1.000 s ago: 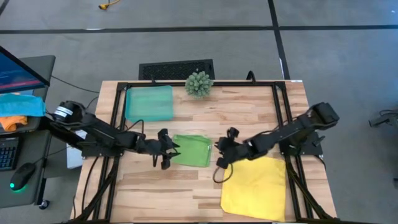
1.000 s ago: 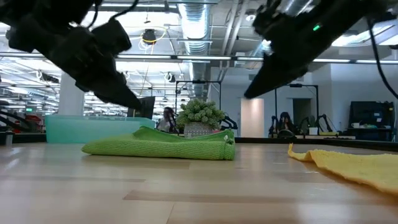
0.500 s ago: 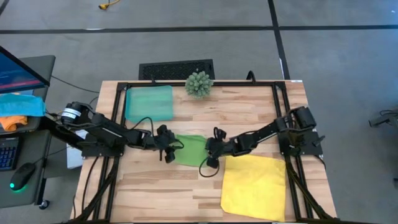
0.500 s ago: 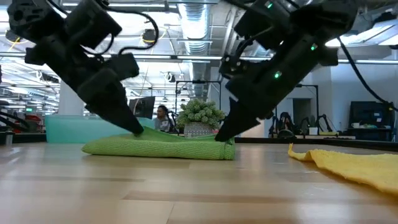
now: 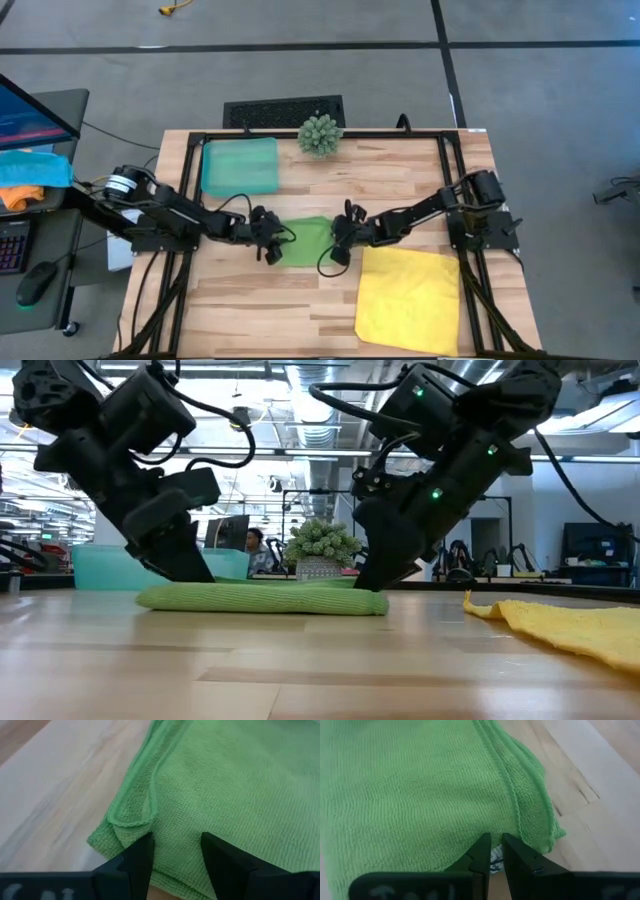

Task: Roll microfiber towels into tight, uniform cylinder then place into a basket
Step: Fold the green towel, then roll the green towel

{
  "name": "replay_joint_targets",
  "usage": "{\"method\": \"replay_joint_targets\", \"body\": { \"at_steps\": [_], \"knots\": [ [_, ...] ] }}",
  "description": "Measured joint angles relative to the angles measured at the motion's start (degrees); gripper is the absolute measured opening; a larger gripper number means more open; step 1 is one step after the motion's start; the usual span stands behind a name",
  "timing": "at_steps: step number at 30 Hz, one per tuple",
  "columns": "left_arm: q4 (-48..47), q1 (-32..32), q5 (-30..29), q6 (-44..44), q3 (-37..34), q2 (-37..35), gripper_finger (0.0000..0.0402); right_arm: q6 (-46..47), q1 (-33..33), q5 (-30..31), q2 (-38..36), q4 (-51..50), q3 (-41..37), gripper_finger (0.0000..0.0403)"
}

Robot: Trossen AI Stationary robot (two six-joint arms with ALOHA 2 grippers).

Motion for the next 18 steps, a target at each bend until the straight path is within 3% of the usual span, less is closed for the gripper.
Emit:
{"method": "replay_joint_targets", "body": {
  "at_steps": [13,18],
  "knots": [
    [-1.9,-4.1,-0.1,3.9,1.2,-4.3,0.0162,-0.4,1.6,-0.2,-6.9,-9.3,0.0,0.0070],
    [-5.3,-6.5,-4.2,4.4,1.2,-8.7,0.0162,-3.2,3.9,0.1,-10.7,-12.2,0.0,0.0070]
  ]
}}
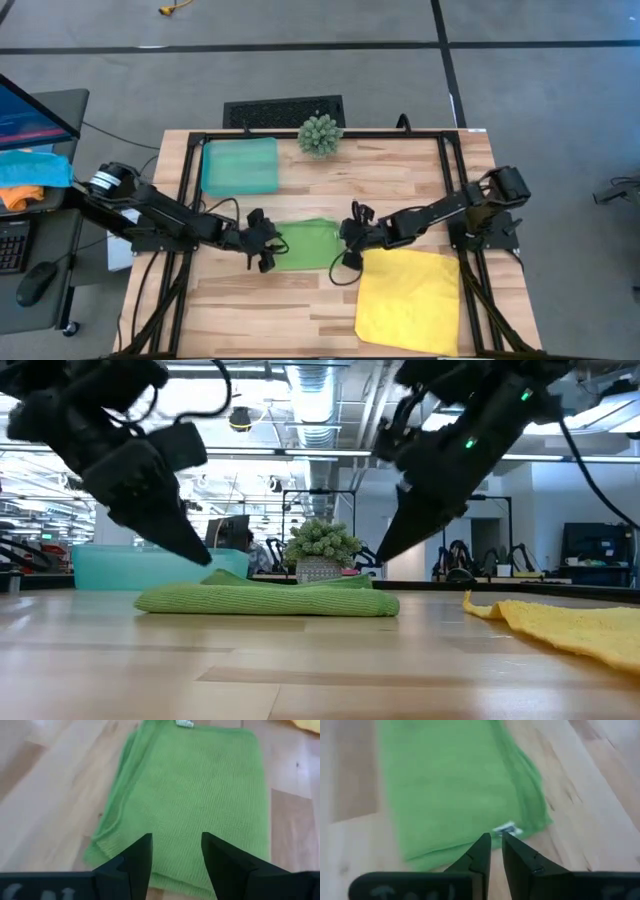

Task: Roll microfiber towels into tight, uniform cylinder then place into a basket
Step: Roll the green towel

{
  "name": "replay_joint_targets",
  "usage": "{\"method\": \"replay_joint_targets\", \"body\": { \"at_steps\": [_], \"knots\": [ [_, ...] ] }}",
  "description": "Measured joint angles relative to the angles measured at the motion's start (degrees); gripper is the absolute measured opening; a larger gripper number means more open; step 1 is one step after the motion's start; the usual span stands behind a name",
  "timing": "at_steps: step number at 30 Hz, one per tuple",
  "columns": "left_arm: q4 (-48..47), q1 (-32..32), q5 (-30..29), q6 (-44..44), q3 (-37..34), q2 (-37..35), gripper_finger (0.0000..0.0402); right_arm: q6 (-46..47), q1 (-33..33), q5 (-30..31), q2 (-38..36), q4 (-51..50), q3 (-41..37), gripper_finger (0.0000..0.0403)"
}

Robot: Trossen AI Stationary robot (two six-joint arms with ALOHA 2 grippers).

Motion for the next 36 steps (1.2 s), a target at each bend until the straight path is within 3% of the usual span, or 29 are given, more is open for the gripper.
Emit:
{"method": "replay_joint_targets", "body": {
  "at_steps": [11,19,24,30,36],
  "knots": [
    [-0.4,-14.2,-7.2,14.8,3.8,-4.5,0.0162,-10.0,9.5,-0.1,-3.9,3.8,0.0,0.0070],
    [-5.6,-24.4,-18.7,22.0,12.5,-4.5,0.0162,-20.2,13.9,4.1,-3.7,8.1,2.6,0.0070],
    [-13.6,-27.7,-25.9,17.9,15.2,-4.5,0.0162,-24.9,16.7,6.2,-3.8,7.5,6.5,0.0070],
    [-20.4,-27.6,-25.8,7.8,15.2,-1.7,0.0162,-25.2,18.5,6.4,-3.7,4.5,7.2,0.0070],
    [-16.8,-24.3,-27.8,6.2,15.2,7.0,0.0162,-22.8,16.8,6.3,-3.3,3.3,6.8,0.0070]
  ]
}}
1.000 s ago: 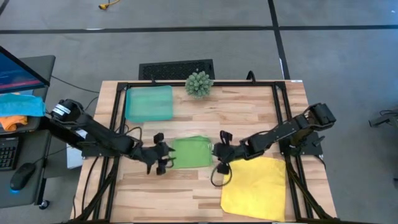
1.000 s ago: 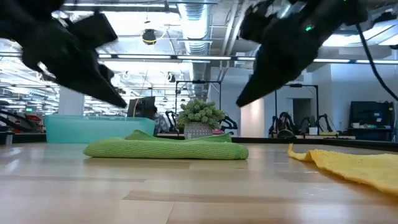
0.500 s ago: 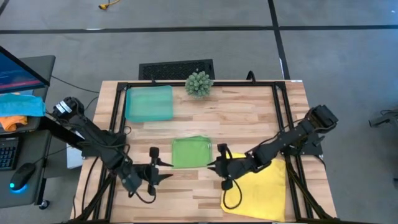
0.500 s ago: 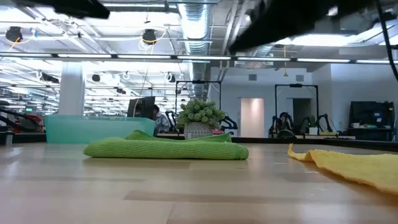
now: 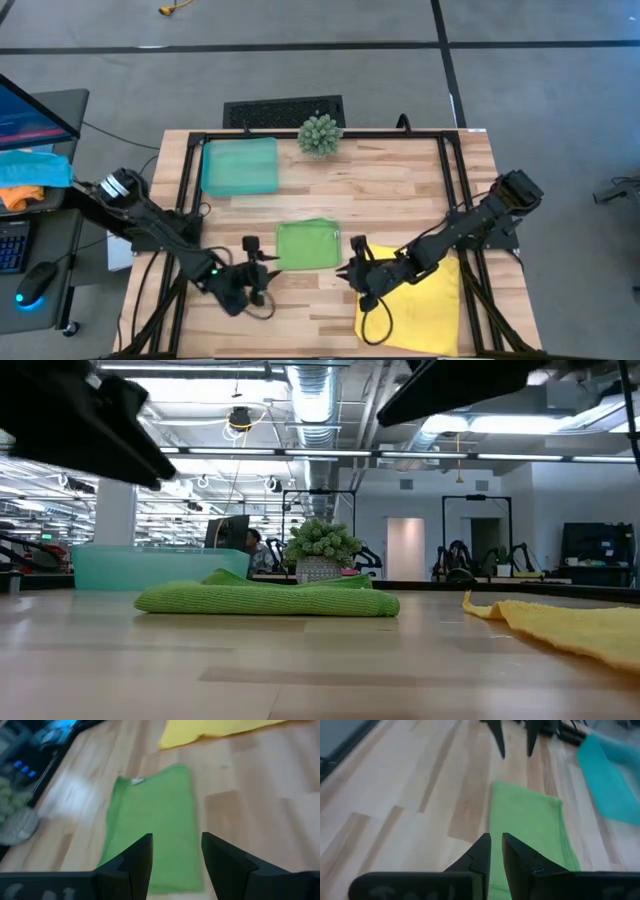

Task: Roll microfiber towels into tight, uniform cylinder then place into a basket
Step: Roll the green towel

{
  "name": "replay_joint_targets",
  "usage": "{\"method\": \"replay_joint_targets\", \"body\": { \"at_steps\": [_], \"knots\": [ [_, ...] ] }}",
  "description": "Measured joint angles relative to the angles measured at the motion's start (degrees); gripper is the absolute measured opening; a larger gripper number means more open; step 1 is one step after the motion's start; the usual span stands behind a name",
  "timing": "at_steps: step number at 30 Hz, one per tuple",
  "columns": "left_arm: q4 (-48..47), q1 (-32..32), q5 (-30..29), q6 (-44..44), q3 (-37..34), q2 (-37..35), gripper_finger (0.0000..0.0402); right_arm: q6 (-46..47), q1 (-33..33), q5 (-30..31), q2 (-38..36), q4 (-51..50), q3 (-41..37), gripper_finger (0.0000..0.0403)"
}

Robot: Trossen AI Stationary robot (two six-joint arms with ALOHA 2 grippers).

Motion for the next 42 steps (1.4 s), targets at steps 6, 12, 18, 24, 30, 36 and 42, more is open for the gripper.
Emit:
{"method": "replay_joint_targets", "body": {
  "at_steps": [6,12,18,24,30,36,42],
  "knots": [
    [-0.2,7.2,3.9,-3.3,1.2,4.8,0.0162,3.7,-1.9,-0.4,0.0,-1.9,-0.1,0.0070],
    [-0.1,10.2,10.6,-3.6,1.1,5.5,0.0162,4.3,-1.9,-0.4,0.0,-3.1,-0.1,0.0070],
    [-0.6,10.2,10.9,-4.7,1.1,5.5,0.0162,4.3,-1.9,-0.4,0.0,-3.0,-0.1,0.0070],
    [-0.3,11.2,11.1,-6.6,1.0,7.1,0.0162,5.2,-1.9,-0.4,0.0,-2.9,-0.1,0.0070],
    [1.7,11.9,12.3,-7.2,1.1,13.1,0.0162,5.2,-1.9,-0.4,0.0,-3.3,-0.1,0.0070],
    [1.5,11.7,14.7,-11.3,1.4,14.1,0.0162,5.3,-1.9,-0.4,0.0,-3.6,-0.1,0.0070],
    [0.3,10.2,13.6,-9.6,2.6,14.2,0.0162,5.3,-1.9,-0.4,0.0,-3.6,-0.1,0.0070]
  ]
}}
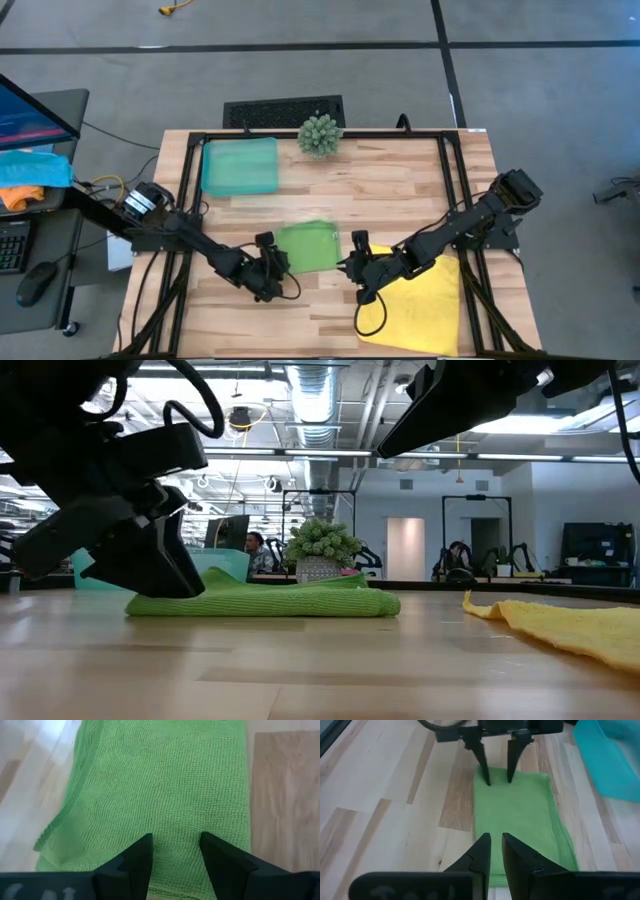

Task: Roll microfiber towels into tight, uniform cylinder then place into a basket
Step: Roll the green towel

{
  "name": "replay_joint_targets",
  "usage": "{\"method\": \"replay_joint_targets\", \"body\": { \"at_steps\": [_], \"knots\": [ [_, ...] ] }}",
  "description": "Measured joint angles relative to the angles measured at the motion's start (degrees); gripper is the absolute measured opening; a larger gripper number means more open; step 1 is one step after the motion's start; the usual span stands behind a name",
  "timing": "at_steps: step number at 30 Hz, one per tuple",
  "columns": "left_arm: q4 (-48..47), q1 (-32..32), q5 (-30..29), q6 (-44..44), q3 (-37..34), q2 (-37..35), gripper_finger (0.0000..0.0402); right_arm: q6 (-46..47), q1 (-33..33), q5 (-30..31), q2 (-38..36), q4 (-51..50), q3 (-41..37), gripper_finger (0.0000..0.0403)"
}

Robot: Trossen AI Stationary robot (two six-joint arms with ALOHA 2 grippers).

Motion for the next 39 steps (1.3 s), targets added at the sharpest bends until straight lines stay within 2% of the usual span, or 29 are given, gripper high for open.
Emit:
{"method": "replay_joint_targets", "body": {
  "at_steps": [5,12,17,22,26,33,39],
  "knots": [
    [-3.6,-1.3,-2.1,4.3,4.5,0.1,0.0162,0.0,0.0,0.0,0.0,0.0,0.0,0.0070],
    [-17.4,-3.4,-5.9,4.2,12.2,0.1,0.0162,-0.1,0.1,0.0,0.0,0.0,0.0,0.0070],
    [-24.8,-7.3,-7.5,3.7,16.8,0.0,0.0162,-2.0,1.5,0.0,0.0,0.0,0.1,0.0070],
    [-24.4,-11.5,-7.5,7.0,17.7,0.0,0.0162,-3.5,2.4,-0.2,0.0,0.4,0.4,0.0070],
    [-24.4,-12.8,-6.5,6.0,17.6,0.1,0.0162,-3.5,2.2,-1.5,0.0,0.5,0.3,0.0070],
    [-21.1,-11.5,-3.4,4.5,15.6,3.2,0.0162,-3.1,1.4,-3.4,0.0,-0.3,-2.0,0.0073],
    [-19.6,-9.8,-3.6,4.7,15.6,5.8,0.0162,-1.6,1.4,-3.4,0.0,1.8,-3.8,0.0109]
  ]
}}
